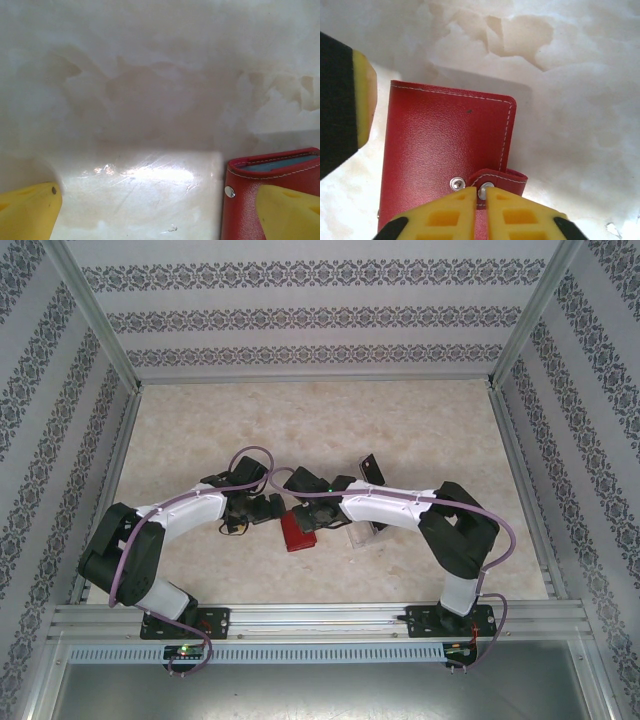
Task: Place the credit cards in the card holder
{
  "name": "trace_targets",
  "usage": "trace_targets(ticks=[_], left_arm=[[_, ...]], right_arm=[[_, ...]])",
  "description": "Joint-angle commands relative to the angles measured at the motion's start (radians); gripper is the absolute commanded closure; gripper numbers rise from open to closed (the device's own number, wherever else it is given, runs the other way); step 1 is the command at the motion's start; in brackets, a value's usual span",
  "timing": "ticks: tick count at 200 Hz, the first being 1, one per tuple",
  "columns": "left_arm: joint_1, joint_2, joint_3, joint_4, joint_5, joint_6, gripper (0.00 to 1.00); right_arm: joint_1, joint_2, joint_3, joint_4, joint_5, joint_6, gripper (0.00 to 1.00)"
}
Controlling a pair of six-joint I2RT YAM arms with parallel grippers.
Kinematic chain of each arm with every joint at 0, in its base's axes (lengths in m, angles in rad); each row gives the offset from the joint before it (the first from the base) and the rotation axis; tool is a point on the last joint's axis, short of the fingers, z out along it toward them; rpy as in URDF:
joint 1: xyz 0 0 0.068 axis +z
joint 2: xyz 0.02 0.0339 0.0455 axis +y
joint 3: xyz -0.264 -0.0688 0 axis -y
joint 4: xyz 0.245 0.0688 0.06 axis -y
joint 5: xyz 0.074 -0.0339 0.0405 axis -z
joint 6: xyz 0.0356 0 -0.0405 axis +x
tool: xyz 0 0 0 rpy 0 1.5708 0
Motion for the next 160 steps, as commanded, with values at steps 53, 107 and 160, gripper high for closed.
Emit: trace_targets(ticks=[53, 107, 160], left_arm=[[0.006, -0.041, -0.007, 0.023, 0.024, 0.015, 0.0], [-0.013, -0.039, -0.015, 0.03, 0.029, 0.006, 0.0], [-0.028, -0.019, -0.022, 0.042, 0.035, 0.006, 0.0]], right_arm=[[0.014, 0.041, 0.052, -0.034, 0.025, -0.023, 0.7], [0.015, 0.051, 0.048, -0.044, 0.031, -0.021, 0.86], [0.015, 0.02, 0.046, -0.055, 0.037, -0.028, 1.0]])
